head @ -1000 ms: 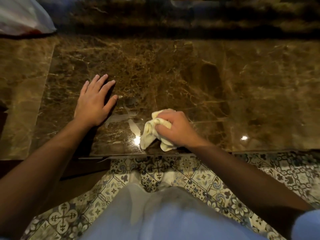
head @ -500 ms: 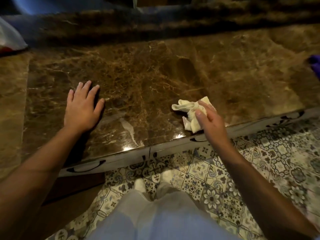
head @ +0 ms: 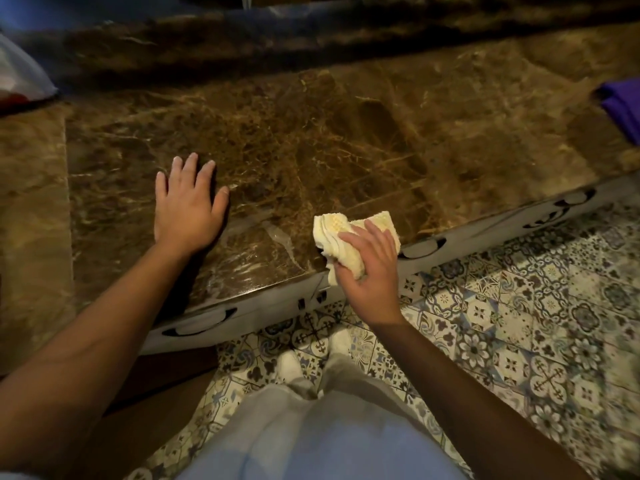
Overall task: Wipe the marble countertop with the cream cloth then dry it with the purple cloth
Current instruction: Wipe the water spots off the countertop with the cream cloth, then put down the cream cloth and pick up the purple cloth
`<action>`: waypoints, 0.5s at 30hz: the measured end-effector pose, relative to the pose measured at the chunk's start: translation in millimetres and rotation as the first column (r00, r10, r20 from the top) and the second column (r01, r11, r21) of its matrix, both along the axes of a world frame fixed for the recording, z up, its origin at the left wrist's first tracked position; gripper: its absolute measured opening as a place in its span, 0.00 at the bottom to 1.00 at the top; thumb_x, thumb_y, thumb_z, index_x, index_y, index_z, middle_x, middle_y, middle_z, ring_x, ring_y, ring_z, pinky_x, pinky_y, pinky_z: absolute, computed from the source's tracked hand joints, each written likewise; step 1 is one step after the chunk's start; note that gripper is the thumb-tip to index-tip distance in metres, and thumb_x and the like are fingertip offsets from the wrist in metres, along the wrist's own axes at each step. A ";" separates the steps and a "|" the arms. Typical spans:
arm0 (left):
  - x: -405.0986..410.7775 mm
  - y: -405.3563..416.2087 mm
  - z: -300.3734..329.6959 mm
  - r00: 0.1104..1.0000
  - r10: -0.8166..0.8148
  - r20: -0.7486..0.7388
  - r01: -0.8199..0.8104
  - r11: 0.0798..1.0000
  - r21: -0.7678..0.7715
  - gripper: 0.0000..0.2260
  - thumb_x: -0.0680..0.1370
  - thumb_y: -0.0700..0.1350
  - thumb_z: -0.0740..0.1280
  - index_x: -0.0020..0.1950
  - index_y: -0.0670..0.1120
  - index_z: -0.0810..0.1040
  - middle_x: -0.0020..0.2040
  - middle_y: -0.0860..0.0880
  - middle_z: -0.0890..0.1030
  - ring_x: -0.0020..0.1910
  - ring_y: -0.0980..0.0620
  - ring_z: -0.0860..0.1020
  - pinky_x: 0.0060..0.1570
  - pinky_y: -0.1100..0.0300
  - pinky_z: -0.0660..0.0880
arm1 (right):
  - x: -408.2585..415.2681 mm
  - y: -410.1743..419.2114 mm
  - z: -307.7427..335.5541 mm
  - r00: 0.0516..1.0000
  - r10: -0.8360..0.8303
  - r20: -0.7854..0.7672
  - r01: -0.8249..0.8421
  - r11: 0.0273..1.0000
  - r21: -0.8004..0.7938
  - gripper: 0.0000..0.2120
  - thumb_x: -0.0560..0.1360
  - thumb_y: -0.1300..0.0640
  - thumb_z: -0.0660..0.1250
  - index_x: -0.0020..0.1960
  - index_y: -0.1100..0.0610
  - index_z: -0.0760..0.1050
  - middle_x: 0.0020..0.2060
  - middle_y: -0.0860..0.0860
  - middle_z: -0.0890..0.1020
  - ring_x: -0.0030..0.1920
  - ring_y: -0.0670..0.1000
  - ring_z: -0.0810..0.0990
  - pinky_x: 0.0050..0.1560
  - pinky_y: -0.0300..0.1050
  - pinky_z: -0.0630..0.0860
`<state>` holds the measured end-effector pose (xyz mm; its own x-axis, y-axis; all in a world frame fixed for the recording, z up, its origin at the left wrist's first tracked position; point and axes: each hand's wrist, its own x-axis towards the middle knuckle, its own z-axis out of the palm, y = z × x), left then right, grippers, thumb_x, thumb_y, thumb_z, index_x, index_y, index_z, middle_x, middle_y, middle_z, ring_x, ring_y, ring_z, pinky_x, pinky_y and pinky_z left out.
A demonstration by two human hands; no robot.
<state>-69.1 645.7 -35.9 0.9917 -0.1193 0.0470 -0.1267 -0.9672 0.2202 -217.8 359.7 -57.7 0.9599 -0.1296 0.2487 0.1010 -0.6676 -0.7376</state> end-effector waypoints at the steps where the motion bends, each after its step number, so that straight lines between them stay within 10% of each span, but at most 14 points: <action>1: -0.1 -0.1 0.8 1.000 -0.002 -0.002 0.002 1.000 -0.005 0.27 0.86 0.56 0.55 0.82 0.44 0.64 0.84 0.39 0.61 0.84 0.38 0.54 0.80 0.39 0.48 | -1.0 7.3 0.6 1.000 0.015 -0.005 -0.015 1.000 0.016 0.21 0.72 0.55 0.71 0.64 0.53 0.80 0.66 0.47 0.77 0.77 0.54 0.67 0.80 0.63 0.54; 8: 0.5 1.5 -3.4 1.000 -0.001 0.022 0.002 0.999 -0.054 0.27 0.85 0.57 0.57 0.81 0.45 0.65 0.83 0.40 0.62 0.84 0.39 0.56 0.80 0.39 0.49 | -16.4 48.5 15.5 0.997 0.062 -0.045 -0.052 0.977 0.207 0.18 0.67 0.55 0.68 0.55 0.55 0.85 0.59 0.43 0.81 0.69 0.50 0.76 0.78 0.47 0.60; 15: -10.5 1.9 7.7 0.996 -0.066 0.052 0.077 0.966 -0.245 0.16 0.83 0.46 0.65 0.70 0.44 0.80 0.75 0.40 0.75 0.81 0.39 0.63 0.79 0.38 0.56 | -13.1 38.1 63.9 0.971 0.070 -0.229 0.093 0.770 0.631 0.14 0.72 0.58 0.72 0.49 0.39 0.84 0.45 0.38 0.87 0.45 0.38 0.83 0.41 0.34 0.79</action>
<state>-79.6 647.6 -28.2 0.9776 -0.1688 0.1261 -0.2078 -0.8717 0.4437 -230.9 397.8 6.2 0.9747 -0.1907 -0.1168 -0.1266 -0.0399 -0.9911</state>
